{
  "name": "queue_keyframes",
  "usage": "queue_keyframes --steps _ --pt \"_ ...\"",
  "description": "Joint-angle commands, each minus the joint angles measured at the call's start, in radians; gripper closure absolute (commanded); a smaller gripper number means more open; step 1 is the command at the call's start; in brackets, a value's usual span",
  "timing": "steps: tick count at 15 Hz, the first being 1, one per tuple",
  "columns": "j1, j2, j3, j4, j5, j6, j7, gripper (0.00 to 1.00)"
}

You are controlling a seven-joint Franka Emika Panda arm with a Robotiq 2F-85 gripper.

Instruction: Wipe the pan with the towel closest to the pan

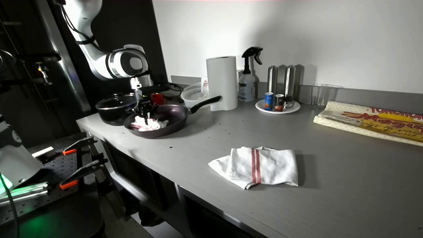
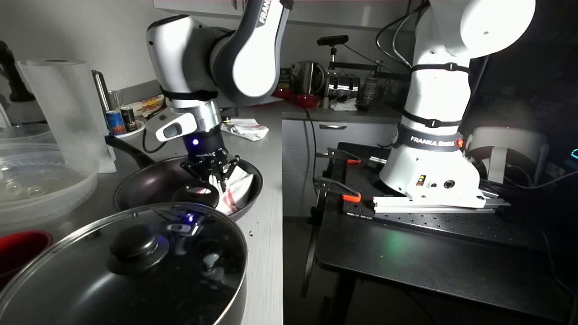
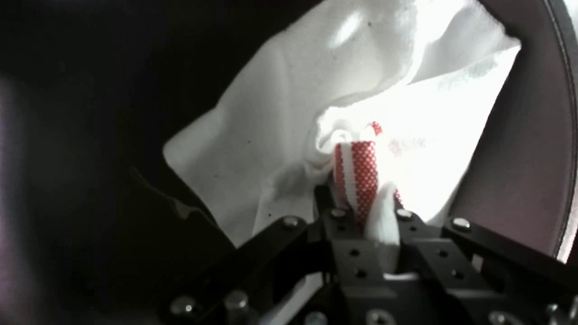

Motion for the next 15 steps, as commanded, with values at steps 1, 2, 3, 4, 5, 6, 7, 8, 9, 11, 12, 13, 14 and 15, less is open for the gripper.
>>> queue_keyframes --steps 1,2,3,4,5,6,7,8,9,11,12,13,14,15 --pt "0.023 0.050 0.007 0.066 0.036 -0.041 -0.030 0.97" --pt "0.033 0.067 0.001 0.092 0.034 -0.047 -0.015 0.97" --pt "0.044 0.085 -0.009 0.121 0.028 -0.048 0.002 0.97" --pt "0.052 0.103 -0.016 0.149 0.025 -0.049 0.015 0.97" --pt "0.059 0.120 -0.026 0.178 0.021 -0.047 0.031 0.97" --pt "0.064 0.136 -0.033 0.205 0.020 -0.048 0.044 0.97" --pt "0.068 0.151 -0.042 0.233 0.018 -0.045 0.059 0.97" --pt "0.069 0.161 -0.046 0.256 0.019 -0.046 0.069 0.97" --pt "0.067 0.170 -0.052 0.277 0.019 -0.044 0.081 0.97" --pt "0.059 0.180 -0.060 0.306 0.021 -0.039 0.095 0.97" --pt "0.052 0.179 -0.062 0.311 0.023 -0.036 0.098 0.97" --pt "0.049 0.170 -0.069 0.308 0.019 -0.031 0.108 0.97" --pt "0.045 0.163 -0.072 0.303 0.016 -0.027 0.111 0.97" --pt "0.044 0.142 -0.080 0.282 0.008 -0.016 0.121 0.97"
